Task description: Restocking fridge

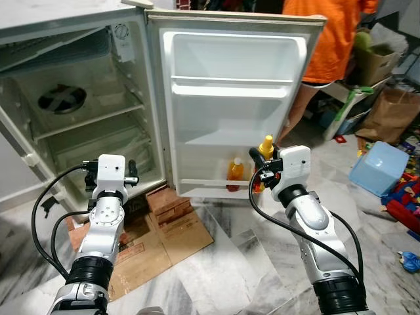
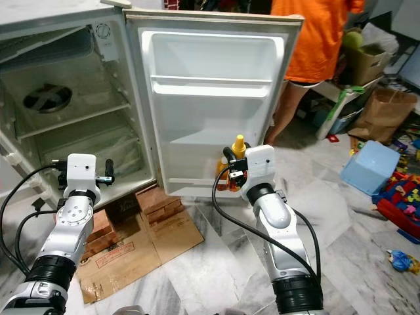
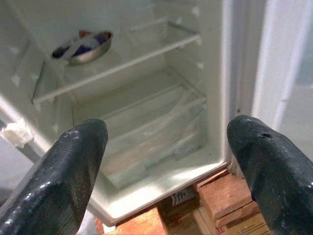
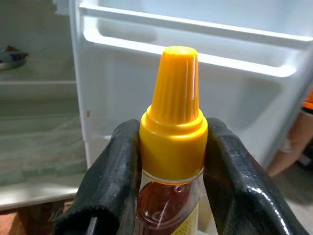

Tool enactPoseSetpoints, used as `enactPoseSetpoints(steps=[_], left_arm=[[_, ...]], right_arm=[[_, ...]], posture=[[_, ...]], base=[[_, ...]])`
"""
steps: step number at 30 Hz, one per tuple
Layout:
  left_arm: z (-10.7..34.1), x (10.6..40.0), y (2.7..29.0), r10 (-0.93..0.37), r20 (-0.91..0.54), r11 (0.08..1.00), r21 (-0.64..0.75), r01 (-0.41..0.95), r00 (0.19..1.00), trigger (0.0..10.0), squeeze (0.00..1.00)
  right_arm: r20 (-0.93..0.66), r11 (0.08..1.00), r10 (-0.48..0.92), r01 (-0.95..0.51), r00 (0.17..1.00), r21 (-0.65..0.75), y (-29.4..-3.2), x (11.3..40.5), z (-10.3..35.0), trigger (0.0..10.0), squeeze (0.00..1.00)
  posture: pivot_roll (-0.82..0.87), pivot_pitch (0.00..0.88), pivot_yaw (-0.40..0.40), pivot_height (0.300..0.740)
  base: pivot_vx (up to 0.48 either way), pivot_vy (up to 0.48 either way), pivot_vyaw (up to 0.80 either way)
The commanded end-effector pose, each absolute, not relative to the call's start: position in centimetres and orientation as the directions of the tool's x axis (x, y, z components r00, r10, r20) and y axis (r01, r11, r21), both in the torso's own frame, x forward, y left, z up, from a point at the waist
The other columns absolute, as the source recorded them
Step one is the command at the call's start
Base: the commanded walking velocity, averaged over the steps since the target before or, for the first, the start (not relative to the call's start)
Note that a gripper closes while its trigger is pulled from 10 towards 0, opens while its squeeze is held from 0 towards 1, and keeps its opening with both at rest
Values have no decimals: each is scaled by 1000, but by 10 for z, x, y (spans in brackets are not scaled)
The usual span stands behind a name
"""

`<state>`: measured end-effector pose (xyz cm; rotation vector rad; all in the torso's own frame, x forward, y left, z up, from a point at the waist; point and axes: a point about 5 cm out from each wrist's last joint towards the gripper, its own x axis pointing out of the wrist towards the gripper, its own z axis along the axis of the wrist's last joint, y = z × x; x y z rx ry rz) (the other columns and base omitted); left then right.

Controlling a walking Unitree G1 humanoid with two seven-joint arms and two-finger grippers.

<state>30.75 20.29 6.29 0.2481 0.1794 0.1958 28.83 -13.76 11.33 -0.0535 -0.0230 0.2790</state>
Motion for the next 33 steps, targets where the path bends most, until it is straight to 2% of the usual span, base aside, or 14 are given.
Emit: enactPoseSetpoints(steps=[1, 11, 21, 28, 33], left_arm=[[64, 308, 202, 221, -145, 950, 254, -179, 964, 10000, 0], [63, 309, 204, 237, -158, 949, 246, -195, 958, 10000, 0], [63, 311, 202, 230, -154, 950, 251, -187, 961, 10000, 0], [67, 316, 200, 210, -142, 953, 250, -170, 967, 10000, 0], [64, 311, 202, 218, -151, 954, 239, -178, 964, 10000, 0]], right_arm=[[64, 957, 286, -282, 956, -71, -138, 290, 124, 10000, 0], [67, 949, 310, -305, 948, -74, -136, 290, 124, 10000, 0], [69, 950, 310, -306, 948, -64, -135, 291, 125, 10000, 0], [83, 942, 332, -326, 940, -81, -134, 298, 130, 10000, 0], [90, 954, 297, -291, 951, -69, -139, 299, 131, 10000, 0]], posture=[[49, 0, -52, 740], [48, 0, -54, 740], [54, 0, -61, 740], [55, 0, -64, 740], [60, 0, -64, 740]], base=[[0, 0, 0], [0, 0, 0], [261, 398, 0], [354, 0, 0], [0, 0, 0]])
